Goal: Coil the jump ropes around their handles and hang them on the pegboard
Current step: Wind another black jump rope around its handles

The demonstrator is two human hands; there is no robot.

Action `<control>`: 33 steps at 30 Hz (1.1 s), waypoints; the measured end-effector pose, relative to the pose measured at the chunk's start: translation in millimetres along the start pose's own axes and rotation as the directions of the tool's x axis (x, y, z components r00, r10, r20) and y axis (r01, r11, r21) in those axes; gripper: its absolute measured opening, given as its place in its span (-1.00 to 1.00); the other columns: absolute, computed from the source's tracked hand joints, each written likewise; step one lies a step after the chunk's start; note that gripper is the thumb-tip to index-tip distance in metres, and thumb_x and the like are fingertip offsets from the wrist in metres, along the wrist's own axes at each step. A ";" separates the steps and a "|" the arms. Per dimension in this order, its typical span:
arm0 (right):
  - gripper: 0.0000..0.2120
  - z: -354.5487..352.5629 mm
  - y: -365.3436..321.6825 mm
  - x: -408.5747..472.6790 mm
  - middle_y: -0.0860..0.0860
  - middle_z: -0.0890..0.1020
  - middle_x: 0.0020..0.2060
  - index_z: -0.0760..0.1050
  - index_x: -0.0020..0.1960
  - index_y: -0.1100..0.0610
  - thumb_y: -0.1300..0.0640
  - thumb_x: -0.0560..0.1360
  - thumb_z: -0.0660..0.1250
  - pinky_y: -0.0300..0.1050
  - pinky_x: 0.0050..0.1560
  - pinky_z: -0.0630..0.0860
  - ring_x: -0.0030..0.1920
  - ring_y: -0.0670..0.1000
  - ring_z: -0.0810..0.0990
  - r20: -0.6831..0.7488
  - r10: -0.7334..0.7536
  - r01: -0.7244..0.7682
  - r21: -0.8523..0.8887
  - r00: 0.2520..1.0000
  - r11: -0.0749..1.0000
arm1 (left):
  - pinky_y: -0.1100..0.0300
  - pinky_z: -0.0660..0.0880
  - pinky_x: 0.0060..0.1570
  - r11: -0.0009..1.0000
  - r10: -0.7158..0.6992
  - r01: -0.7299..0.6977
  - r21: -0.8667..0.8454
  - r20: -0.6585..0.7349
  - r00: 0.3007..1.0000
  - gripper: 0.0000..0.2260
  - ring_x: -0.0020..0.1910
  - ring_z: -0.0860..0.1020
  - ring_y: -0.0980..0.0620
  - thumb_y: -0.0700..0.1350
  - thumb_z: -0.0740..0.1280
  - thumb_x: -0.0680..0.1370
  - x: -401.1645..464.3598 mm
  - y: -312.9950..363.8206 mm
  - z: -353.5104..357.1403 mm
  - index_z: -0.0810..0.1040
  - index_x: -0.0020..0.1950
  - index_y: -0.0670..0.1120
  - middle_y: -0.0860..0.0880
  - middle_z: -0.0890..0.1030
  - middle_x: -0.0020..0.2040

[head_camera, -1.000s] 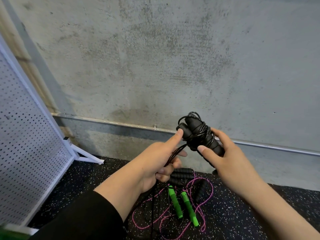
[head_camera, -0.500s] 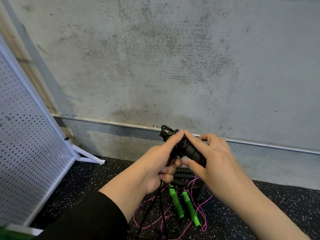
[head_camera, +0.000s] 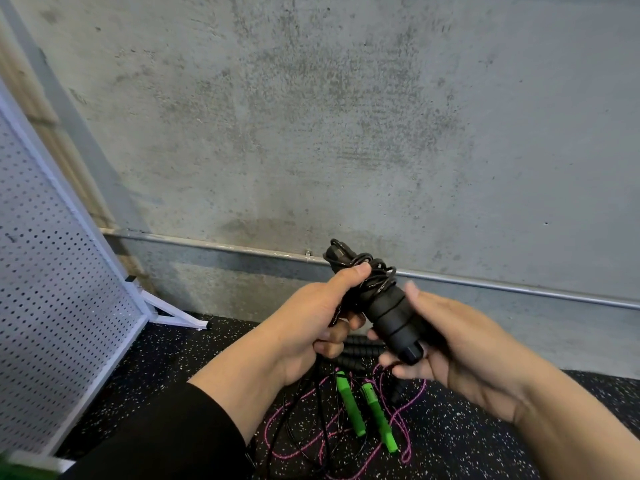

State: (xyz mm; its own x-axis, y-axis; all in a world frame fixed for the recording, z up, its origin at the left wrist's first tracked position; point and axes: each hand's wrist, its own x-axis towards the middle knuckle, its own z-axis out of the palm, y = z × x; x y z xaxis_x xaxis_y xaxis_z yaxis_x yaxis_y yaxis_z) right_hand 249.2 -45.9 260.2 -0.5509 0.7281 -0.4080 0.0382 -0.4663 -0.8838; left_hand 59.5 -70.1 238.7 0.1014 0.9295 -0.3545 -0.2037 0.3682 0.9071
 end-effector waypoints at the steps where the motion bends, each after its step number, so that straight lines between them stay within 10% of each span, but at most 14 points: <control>1: -0.45 0.5 -1.2 -0.7 0.31 0.69 0.04 0.62 0.20 0.20 -0.23 0.48 0.28 -0.09 -0.25 0.68 -0.21 0.16 0.66 -0.017 0.000 0.000 0.004 1.000 1.000 | 0.22 -0.02 -0.45 1.000 0.005 -0.005 0.004 0.024 1.000 -0.64 -0.48 0.11 0.12 0.26 0.33 0.53 -1.1 0.7 0.2 0.50 -0.18 -0.03 0.00 0.45 -0.34; 8: -0.35 4.5 -3.1 -3.2 0.32 0.70 -0.09 0.64 0.11 0.22 -0.34 0.37 0.33 -0.06 -0.32 0.66 -0.32 0.19 0.64 -0.111 0.051 -0.063 -0.107 0.993 0.992 | 0.26 0.01 -0.48 0.995 -0.003 -0.007 0.101 0.099 0.995 -0.66 -0.49 0.14 0.14 0.21 0.33 0.57 -4.6 1.5 2.1 0.51 -0.01 -0.07 0.00 0.47 -0.33; 17: -0.78 9.9 -1.4 2.3 0.29 0.63 -0.31 0.56 0.00 0.25 0.08 0.59 0.30 -0.14 -0.52 0.49 -0.45 0.16 0.52 -0.237 -0.096 0.094 -0.018 0.967 0.995 | 0.22 0.03 -0.46 0.994 -0.040 0.031 0.102 0.095 0.995 -0.55 -0.49 0.11 0.11 0.37 0.29 0.51 -4.0 0.9 2.6 0.57 -0.10 -0.02 -0.01 0.46 -0.30; 23: -0.84 5.2 -2.1 8.7 0.23 0.71 -0.19 0.59 0.05 0.18 0.10 0.61 0.30 -0.12 -0.45 0.50 -0.38 0.16 0.56 -0.325 -0.274 0.233 -0.160 0.905 0.959 | 0.22 -0.02 -0.43 0.993 -0.099 0.092 0.075 0.100 0.990 -0.35 -0.50 0.11 0.13 0.45 0.21 0.50 -5.1 -1.6 6.6 0.54 0.27 -0.06 0.01 0.45 -0.33; 29: -0.86 -2.5 5.3 16.3 -0.13 0.68 -0.37 0.55 0.08 -0.12 0.06 0.56 0.40 -0.20 -0.28 0.52 -0.37 -0.17 0.60 -0.327 -0.526 0.254 -0.605 0.785 0.755 | 0.28 0.05 -0.49 0.989 -0.140 0.133 0.059 0.119 0.983 -0.28 -0.49 0.12 0.14 0.50 0.20 0.44 -4.5 -1.2 7.5 0.54 0.22 -0.10 0.01 0.44 -0.29; 33: -0.56 -4.9 12.3 19.3 -0.10 0.59 -0.35 0.40 0.38 -0.21 -0.13 0.52 0.39 -0.08 -0.26 0.48 -0.27 -0.03 0.59 -0.299 -0.602 0.064 -0.860 0.741 0.506 | 0.30 0.10 -0.52 0.990 -0.141 0.142 -0.002 0.102 0.985 -0.15 -0.48 0.14 0.14 0.50 0.27 0.39 -3.6 -0.8 4.7 0.52 0.33 -0.19 0.01 0.45 -0.27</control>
State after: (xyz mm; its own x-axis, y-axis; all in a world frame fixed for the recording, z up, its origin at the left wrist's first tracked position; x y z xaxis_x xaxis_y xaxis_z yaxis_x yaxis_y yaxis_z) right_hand 243.1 -35.1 240.3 -0.1820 0.9700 0.1612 0.7008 0.2429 -0.6707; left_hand 63.9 -73.9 240.3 0.2282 0.8614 -0.4539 -0.1887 0.4964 0.8473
